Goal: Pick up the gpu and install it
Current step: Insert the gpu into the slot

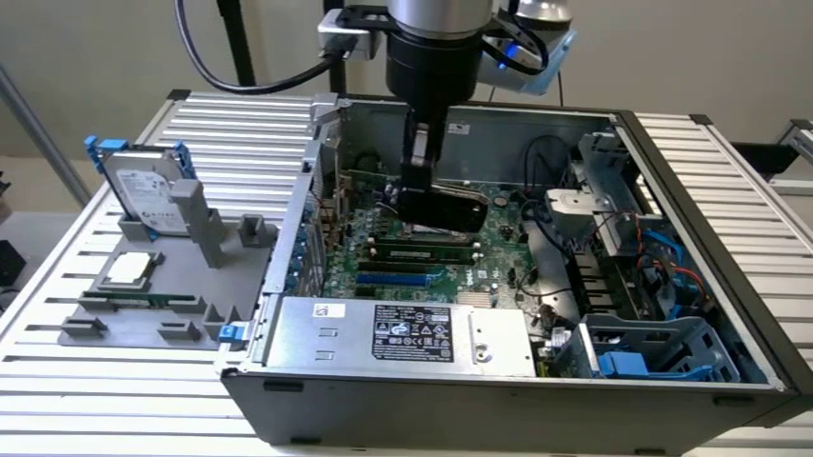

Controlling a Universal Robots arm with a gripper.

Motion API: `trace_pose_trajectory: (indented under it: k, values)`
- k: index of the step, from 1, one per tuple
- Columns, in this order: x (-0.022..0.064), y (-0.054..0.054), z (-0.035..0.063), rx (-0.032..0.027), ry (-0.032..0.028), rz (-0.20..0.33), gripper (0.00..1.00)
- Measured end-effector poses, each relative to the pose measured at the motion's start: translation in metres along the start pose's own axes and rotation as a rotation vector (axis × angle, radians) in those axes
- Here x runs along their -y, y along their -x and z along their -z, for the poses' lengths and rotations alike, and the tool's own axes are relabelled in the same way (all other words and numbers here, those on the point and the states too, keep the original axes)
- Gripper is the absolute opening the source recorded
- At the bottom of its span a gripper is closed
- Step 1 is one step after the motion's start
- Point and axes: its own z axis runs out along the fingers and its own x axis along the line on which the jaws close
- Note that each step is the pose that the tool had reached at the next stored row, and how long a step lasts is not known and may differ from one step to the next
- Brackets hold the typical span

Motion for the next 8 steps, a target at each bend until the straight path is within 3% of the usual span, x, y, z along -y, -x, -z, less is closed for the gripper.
trace_pose_trajectory:
  k: [8]
  values:
    - [-0.0003,-0.0027,-0.0085,-0.0007,0.0015,0.063,0.00]
